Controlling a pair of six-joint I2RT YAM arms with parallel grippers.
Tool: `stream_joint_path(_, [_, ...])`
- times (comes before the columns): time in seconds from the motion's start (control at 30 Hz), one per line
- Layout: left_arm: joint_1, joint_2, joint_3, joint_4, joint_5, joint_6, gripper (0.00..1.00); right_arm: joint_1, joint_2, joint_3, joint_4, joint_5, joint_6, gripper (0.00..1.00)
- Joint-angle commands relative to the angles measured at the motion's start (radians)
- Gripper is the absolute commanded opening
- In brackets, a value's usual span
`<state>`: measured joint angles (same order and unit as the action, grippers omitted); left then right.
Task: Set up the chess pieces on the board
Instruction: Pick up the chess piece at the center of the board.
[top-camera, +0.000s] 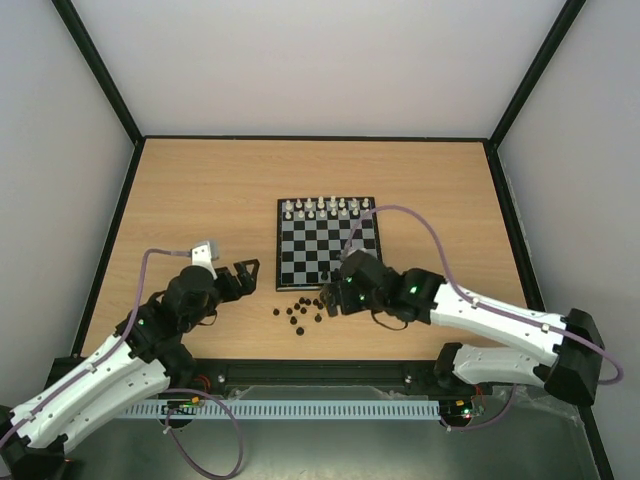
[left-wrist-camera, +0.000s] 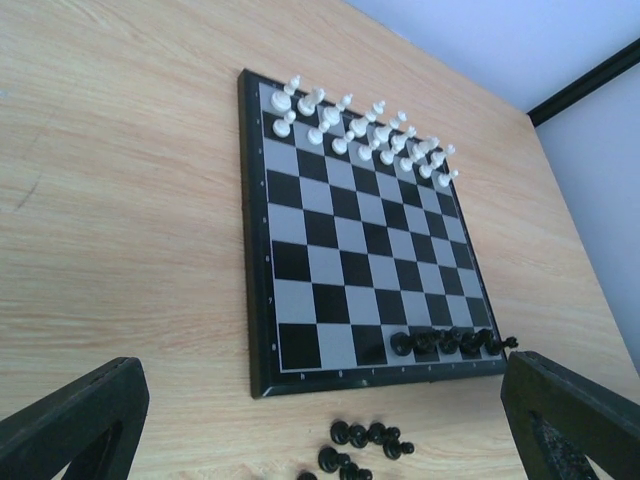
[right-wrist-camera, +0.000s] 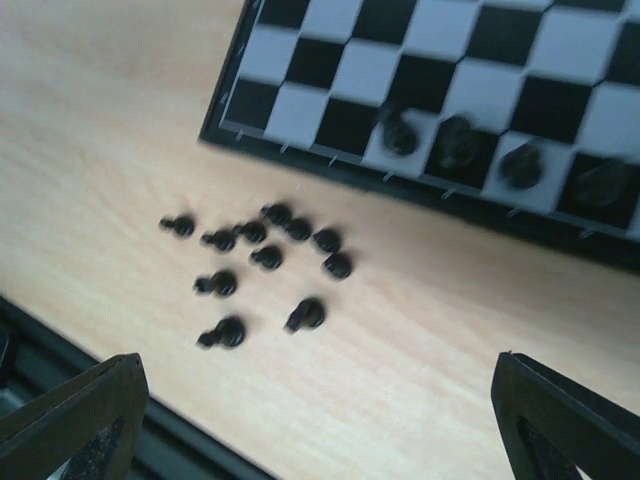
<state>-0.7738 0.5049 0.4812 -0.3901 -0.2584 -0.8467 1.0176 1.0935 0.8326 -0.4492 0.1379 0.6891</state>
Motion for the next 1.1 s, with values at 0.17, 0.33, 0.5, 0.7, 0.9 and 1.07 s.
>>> stream_joint_path(0.17, [-0.001, -0.043, -0.078, 0.028, 0.059, -0.052, 0.99, 0.240, 0.226, 0.086, -0.007, 0.120, 0.113, 0.70])
stream_joint_path(0.33, [-0.001, -0.089, -0.067, 0.002, 0.049, -0.052, 0.99, 0.269, 0.400, 0.207, -0.024, 0.153, 0.100, 0.54])
stream_joint_path(0.5, [-0.002, -0.171, -0.041, -0.035, 0.041, -0.052, 1.00, 0.269, 0.505, 0.282, -0.017, 0.137, 0.085, 0.49])
stream_joint_path(0.7, [-0.002, -0.284, -0.023, -0.063, 0.049, -0.066, 1.00, 0.271, 0.605, 0.357, -0.028, 0.127, 0.074, 0.44])
stream_joint_path(0.9, [-0.002, -0.322, -0.006, -0.076, 0.057, -0.069, 1.00, 0.271, 0.685, 0.412, -0.051, 0.116, 0.067, 0.40])
stream_joint_path(1.07, [-0.002, -0.321, -0.007, -0.073, 0.057, -0.068, 0.99, 0.272, 0.719, 0.424, -0.080, 0.135, 0.078, 0.37])
